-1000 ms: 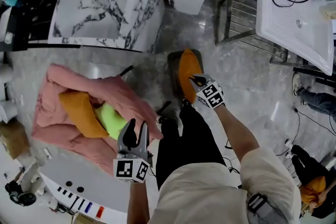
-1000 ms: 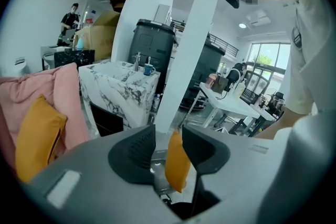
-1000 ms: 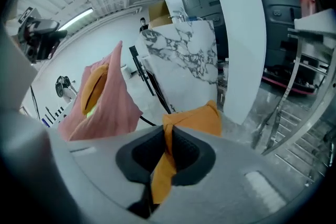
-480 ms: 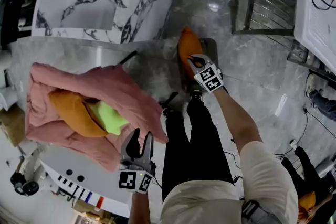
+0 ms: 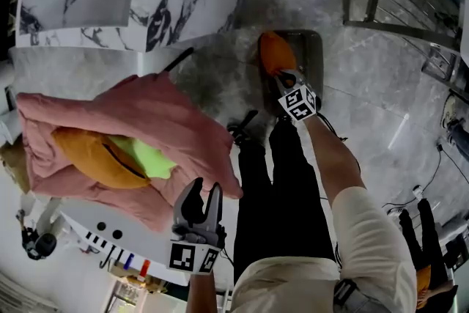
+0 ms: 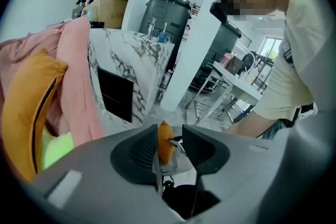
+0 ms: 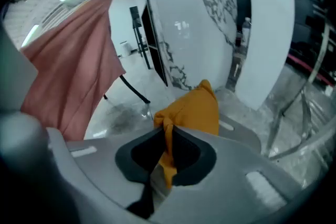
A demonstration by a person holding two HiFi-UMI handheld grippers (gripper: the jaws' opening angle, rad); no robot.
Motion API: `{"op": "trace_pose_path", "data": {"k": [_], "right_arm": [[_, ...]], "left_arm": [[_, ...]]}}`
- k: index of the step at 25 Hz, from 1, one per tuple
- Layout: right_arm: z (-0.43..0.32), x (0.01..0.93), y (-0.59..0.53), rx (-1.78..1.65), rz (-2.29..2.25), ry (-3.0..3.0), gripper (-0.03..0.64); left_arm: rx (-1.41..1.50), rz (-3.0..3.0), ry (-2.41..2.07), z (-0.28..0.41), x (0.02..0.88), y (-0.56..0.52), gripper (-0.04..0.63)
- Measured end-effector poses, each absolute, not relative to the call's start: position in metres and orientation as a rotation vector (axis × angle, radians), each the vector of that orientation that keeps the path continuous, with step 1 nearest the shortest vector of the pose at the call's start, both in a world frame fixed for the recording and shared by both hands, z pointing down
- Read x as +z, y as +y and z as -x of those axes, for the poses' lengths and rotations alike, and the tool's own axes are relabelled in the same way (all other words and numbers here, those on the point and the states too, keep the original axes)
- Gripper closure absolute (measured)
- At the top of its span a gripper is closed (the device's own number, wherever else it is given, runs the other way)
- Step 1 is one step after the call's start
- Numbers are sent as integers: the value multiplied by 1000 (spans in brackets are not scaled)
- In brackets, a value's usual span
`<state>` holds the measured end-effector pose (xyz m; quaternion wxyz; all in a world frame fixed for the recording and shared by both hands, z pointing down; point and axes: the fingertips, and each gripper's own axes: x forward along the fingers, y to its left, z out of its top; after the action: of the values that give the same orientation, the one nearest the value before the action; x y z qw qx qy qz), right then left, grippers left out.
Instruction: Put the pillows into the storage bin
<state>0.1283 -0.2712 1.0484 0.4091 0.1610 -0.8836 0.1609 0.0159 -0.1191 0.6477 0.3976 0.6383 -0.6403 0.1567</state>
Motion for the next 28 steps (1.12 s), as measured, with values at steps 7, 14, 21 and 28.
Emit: {"op": "trace_pose_path", "data": {"k": [7,14,21,28], "right_arm": [[-121,1050,-273,573,-447,-2150,589],[-101,1046,-291,597,-417,-2100,513],[-123,998,-278,664,-490,-2108,396],[-155,917,-253,700,-501,-2140,396]], "left_arm": [[377,-1642,-1623,-16,638,-124,442],[361,-1642,-1623,-19,638,-120,446],[338,-1673,-1674,-16,611,-124,446],[289,-1722,-1730,-20,563,-125,448]]}}
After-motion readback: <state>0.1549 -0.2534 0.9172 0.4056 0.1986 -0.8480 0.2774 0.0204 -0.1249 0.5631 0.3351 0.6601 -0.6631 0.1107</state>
